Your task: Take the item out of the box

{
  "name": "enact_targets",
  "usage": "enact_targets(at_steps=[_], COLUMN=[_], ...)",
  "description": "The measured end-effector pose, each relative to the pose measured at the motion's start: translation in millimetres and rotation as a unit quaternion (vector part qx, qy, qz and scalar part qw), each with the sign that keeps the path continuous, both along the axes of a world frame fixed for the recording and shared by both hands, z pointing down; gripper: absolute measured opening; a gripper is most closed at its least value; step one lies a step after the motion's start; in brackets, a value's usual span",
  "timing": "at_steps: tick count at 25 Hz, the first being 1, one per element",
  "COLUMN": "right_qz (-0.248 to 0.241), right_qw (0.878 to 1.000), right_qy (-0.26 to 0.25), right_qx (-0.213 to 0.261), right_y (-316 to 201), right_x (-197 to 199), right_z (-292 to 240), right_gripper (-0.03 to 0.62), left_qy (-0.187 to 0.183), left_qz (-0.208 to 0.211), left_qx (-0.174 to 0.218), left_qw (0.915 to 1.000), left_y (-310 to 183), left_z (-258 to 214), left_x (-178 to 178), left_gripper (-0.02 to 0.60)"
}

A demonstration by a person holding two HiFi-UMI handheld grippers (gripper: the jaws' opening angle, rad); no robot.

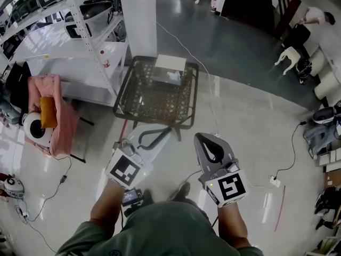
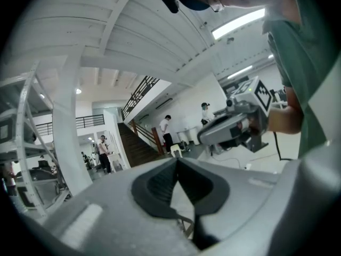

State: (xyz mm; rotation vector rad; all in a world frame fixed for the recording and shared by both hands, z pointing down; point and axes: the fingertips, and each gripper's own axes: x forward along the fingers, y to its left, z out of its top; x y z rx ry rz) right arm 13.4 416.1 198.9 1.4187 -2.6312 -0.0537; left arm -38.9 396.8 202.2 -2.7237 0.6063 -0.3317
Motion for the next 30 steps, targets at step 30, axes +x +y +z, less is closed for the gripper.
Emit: enact_targets(at_steps=[30], right_qz=[0.023], right_qw=[1.0], right_qy=[-0.004], right_qx=[-0.019], right_y=[-163.4], right_x=[78.7], right_z=[15.7], right_gripper=[0.006], left_qy=[-0.017], left_qz=[0.023], left_qx=[-0.012], left_qw=[0.9995], left_y=[-169.9], left_z=[12.9], left_x=[77.8], left_gripper=[0.003])
